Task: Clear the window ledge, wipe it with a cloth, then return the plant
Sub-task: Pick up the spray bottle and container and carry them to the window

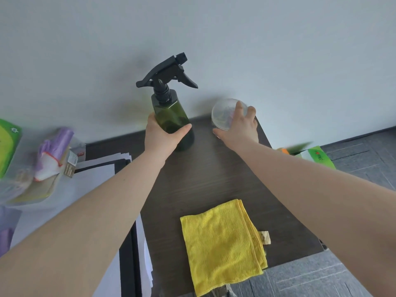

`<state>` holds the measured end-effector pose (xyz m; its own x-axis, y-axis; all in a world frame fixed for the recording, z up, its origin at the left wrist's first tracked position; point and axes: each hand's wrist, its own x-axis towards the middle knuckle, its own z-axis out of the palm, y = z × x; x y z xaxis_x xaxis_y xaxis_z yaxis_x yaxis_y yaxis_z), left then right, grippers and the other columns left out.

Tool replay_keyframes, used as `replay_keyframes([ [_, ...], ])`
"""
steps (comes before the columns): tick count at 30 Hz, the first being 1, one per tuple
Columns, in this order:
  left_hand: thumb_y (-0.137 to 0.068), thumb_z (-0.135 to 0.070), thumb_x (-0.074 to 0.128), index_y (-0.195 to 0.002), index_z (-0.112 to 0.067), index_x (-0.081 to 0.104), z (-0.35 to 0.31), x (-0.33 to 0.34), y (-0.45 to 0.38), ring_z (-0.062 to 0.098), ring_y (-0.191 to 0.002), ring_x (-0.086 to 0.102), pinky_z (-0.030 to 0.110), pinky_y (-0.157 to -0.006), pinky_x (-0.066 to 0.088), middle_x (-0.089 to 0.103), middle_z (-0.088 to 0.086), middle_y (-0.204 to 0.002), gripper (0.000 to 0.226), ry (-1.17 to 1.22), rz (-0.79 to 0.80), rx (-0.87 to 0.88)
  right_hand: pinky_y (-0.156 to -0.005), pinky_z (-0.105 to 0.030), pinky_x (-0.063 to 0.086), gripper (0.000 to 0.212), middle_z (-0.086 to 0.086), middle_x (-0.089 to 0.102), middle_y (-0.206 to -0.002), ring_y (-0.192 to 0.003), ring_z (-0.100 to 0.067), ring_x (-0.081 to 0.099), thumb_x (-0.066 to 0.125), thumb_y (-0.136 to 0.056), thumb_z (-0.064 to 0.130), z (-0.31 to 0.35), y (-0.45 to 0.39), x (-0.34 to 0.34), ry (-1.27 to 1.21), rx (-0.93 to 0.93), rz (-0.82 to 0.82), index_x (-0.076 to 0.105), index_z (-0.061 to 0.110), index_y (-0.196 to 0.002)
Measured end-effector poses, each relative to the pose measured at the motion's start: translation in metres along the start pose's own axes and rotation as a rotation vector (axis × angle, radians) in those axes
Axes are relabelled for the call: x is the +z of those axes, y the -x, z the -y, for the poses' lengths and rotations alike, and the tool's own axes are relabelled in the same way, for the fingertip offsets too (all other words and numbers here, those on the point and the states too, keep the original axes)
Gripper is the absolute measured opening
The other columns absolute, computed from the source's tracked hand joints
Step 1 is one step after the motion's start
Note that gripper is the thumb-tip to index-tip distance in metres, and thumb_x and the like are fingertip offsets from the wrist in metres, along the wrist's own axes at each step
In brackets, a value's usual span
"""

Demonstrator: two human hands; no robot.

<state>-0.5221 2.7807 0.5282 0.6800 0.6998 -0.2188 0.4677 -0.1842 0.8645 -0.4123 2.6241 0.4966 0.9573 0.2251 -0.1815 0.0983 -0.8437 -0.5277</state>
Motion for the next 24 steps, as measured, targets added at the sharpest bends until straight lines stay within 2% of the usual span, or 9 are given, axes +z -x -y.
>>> replay_keyframes([
  [6,-0.071,-0.038,0.082,-0.112,-0.029,0.037,0.0,0.001,0.011,0.01,-0.095,0.049,0.026,-0.08,0.04,0.05,-0.015,-0.102,0.062,-0.061,-0.007,-0.003,-0.094,-0.047,0.047,0.101,-0.008,0.011,-0.152,-0.13,-0.035,0.032,0.073,-0.075,0.046,-0.011,0.009,-0.005,0.024,-0.046,0.029,0.01,0.025,-0.151],
  [11,-0.067,-0.031,0.086,-0.127,-0.021,0.04,-0.011,0.003,0.027,0.014,-0.098,0.05,0.028,-0.082,0.041,0.051,-0.01,-0.109,0.076,-0.068,0.044,-0.049,-0.089,-0.041,0.045,0.098,-0.009,0.017,-0.147,-0.126,-0.035,0.038,0.075,-0.074,0.042,-0.027,0.021,-0.024,0.062,-0.11,0.128,0.015,0.021,-0.15],
  [15,-0.062,-0.027,0.088,-0.122,-0.021,0.046,-0.028,0.011,0.041,0.018,-0.098,0.056,0.031,-0.08,0.045,0.058,-0.006,-0.107,0.073,-0.136,0.134,-0.071,-0.077,-0.035,0.042,0.091,-0.007,0.029,-0.133,-0.116,-0.035,0.045,0.075,-0.07,0.043,-0.041,0.027,-0.052,0.084,-0.084,0.176,0.027,0.019,-0.143],
  [24,-0.056,-0.035,0.088,-0.113,-0.022,0.051,-0.089,0.059,0.102,0.017,-0.095,0.061,0.031,-0.074,0.05,0.063,-0.007,-0.102,0.07,-0.254,0.246,0.062,-0.078,-0.035,0.043,0.082,-0.008,0.034,-0.128,-0.112,-0.034,0.05,0.074,-0.07,0.049,-0.106,0.047,-0.143,0.072,-0.02,0.11,0.036,0.018,-0.136],
])
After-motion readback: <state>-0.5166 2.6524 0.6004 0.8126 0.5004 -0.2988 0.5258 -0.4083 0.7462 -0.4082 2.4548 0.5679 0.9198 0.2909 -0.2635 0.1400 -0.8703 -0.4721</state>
